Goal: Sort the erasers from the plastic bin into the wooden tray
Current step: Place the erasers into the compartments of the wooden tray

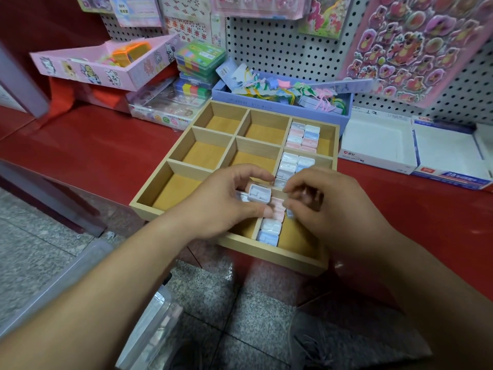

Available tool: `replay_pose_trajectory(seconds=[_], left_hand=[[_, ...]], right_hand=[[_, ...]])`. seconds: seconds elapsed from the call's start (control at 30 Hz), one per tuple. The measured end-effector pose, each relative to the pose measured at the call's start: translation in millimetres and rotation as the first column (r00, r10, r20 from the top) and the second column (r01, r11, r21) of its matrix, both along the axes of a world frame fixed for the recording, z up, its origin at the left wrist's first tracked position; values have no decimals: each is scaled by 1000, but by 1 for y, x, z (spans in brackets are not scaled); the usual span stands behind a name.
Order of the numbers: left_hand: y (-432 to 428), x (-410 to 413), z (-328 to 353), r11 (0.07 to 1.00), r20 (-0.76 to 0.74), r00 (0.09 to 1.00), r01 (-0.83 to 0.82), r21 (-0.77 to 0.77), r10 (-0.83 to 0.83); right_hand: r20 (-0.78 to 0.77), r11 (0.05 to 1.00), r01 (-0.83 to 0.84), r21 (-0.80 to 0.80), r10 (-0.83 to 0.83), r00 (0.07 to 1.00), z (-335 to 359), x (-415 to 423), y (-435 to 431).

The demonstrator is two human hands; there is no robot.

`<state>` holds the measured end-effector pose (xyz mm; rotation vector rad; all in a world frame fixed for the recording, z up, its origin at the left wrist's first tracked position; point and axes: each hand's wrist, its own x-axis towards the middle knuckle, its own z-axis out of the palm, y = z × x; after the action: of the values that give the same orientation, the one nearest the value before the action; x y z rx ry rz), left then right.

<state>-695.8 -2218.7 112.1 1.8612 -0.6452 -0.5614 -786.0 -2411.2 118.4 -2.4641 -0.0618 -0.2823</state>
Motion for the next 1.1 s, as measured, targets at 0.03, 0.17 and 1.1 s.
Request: replay_pose_trajectory(seconds=[0.03, 0.17, 1.1], left_hand=[[-1, 0, -1, 1000, 18, 1000, -8, -15, 9], [-3, -1, -5, 998, -7, 1000, 10, -61, -10], [4, 8, -7, 976, -66, 984, -173, -131, 166]], right_hand=[[31, 998, -47, 44, 45, 998, 1, -1, 3], [67, 991, -124, 57, 120, 990, -2, 1, 7], [-277, 833, -14, -553, -167, 946, 6, -9, 8]])
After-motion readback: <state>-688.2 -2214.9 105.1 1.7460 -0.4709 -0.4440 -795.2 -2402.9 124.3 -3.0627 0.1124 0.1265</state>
